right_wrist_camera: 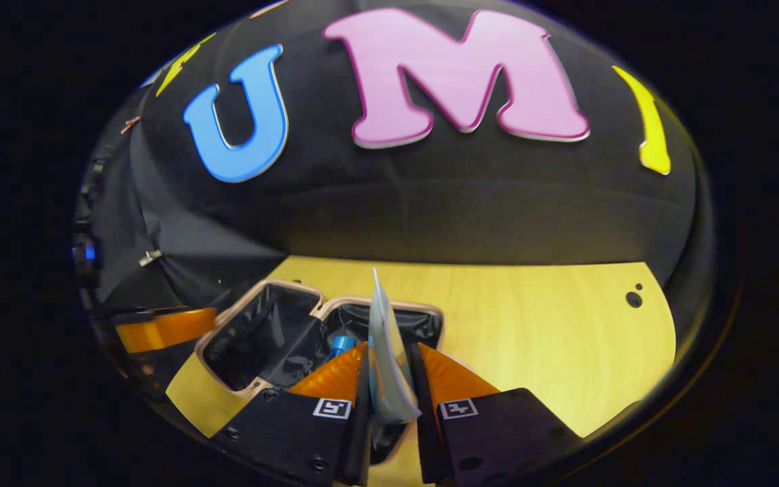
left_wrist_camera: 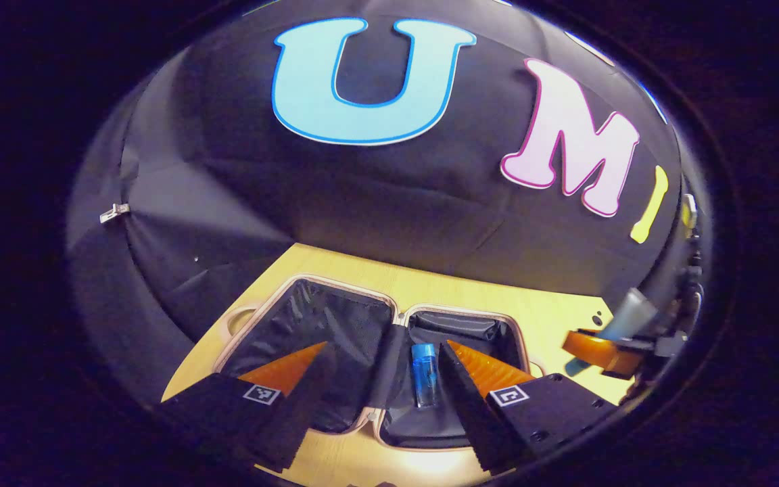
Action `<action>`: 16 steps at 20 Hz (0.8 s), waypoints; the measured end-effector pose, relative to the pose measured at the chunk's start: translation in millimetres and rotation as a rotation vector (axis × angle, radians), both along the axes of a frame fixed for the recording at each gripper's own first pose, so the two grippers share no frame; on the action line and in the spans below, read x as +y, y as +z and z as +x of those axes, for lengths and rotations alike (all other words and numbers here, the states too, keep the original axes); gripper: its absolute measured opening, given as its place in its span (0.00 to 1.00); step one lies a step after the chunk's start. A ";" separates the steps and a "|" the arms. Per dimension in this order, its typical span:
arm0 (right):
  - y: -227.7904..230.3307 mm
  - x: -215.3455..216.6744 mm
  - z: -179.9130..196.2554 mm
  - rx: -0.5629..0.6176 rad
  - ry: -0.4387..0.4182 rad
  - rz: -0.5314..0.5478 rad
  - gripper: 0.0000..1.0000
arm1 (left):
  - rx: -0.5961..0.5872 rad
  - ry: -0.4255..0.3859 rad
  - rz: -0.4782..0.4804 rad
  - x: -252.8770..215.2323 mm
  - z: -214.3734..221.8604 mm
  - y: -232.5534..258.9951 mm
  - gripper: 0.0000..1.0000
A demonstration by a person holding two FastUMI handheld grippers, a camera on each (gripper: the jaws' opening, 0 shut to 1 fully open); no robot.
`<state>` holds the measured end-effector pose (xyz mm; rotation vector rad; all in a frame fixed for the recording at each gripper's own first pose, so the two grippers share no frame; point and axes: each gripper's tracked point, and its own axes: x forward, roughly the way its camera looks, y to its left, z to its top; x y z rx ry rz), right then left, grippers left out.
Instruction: First open the suitcase, pack the skin care products into it, and then close the suitcase.
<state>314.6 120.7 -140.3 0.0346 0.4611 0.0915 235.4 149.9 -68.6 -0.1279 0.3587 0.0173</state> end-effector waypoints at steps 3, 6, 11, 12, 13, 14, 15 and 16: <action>-68.8 23.8 30.8 0.155 -0.029 -0.068 0.33 | -0.014 0.000 -0.096 3.7 -45.9 -3.8 0.96; -126.1 34.7 35.1 0.320 -0.062 -0.078 0.33 | -0.001 -0.025 -0.148 3.1 -79.9 -21.1 0.96; -162.3 20.4 45.2 0.397 -0.150 -0.198 0.33 | 0.081 -0.026 -0.132 16.5 -108.8 -47.4 0.96; -166.3 16.6 45.6 0.412 -0.164 -0.213 0.32 | 0.088 -0.019 -0.143 20.7 -112.2 -47.5 0.92; -166.0 11.5 46.9 0.411 -0.190 -0.224 0.33 | 0.084 -0.009 -0.151 26.9 -114.4 -46.5 0.96; -164.1 7.3 47.0 0.408 -0.215 -0.227 0.31 | 0.080 0.000 -0.155 32.0 -115.9 -45.8 0.96; -160.5 3.4 46.7 0.403 -0.225 -0.240 0.40 | 0.074 0.008 -0.150 39.5 -115.2 -44.5 0.96; -151.0 4.9 44.5 0.387 -0.223 -0.235 0.55 | 0.073 0.026 -0.128 53.2 -113.6 -47.7 0.96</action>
